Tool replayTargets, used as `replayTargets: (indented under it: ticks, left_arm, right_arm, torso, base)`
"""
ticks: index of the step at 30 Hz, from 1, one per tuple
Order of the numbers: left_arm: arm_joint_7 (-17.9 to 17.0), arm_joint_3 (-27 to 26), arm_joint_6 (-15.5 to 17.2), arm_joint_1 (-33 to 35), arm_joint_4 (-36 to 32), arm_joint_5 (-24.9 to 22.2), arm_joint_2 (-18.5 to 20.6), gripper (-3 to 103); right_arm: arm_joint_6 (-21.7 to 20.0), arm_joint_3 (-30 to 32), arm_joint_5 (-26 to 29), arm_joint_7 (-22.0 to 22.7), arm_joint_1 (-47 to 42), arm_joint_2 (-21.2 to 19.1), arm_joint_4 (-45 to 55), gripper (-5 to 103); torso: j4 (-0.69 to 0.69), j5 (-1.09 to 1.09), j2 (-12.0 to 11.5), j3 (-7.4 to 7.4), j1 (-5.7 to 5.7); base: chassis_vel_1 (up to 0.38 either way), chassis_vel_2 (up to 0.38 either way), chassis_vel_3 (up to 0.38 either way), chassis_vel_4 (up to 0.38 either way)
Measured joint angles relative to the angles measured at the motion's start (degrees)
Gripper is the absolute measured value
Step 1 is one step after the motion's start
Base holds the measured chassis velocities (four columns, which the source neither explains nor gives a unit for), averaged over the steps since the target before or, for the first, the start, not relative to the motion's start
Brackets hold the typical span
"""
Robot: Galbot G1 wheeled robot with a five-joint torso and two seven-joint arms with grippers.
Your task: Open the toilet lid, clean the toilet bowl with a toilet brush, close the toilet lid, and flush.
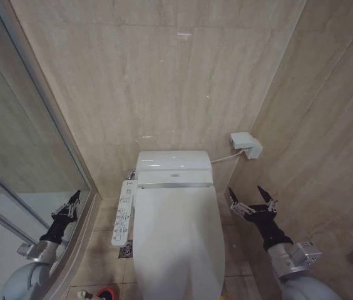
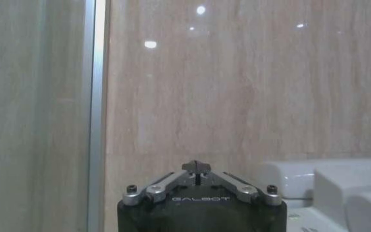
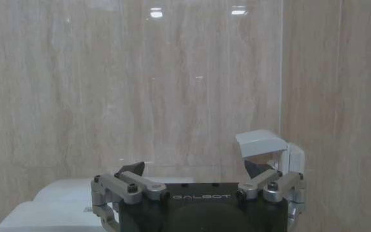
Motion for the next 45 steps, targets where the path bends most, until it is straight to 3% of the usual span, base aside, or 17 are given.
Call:
replayTargets:
  ticks: [19, 27, 45]
  left_arm:
    - [1.0, 5.6, 0.7, -10.3, 7.8, -0.7, 5.8, 0]
    - [2.4, 11.3, -0.2, -17.4, 14.4, -0.6, 8.2, 0]
    - [4.3, 23.9, -3.0, -35.3, 32.5, 2.6, 4.9, 0]
  right_arm:
    - [0.0, 0.0, 0.0, 0.0, 0.0, 0.0, 0.0, 100]
    - [0.0, 0.0, 0.0, 0.0, 0.0, 0.0, 0.0, 100]
    - [0.0, 0.0, 0.0, 0.0, 0.0, 0.0, 0.0, 100]
  torso:
    - [0.00, -0.01, 0.0, 0.00, 0.00]
    - [0.00, 0.02, 0.0, 0.00, 0.00]
    - [0.00, 0.01, 0.0, 0.01, 0.01]
  base:
    - [0.000, 0.000, 0.000, 0.000]
    - [0.000, 0.000, 0.000, 0.000]
    - [0.000, 0.000, 0.000, 0.000]
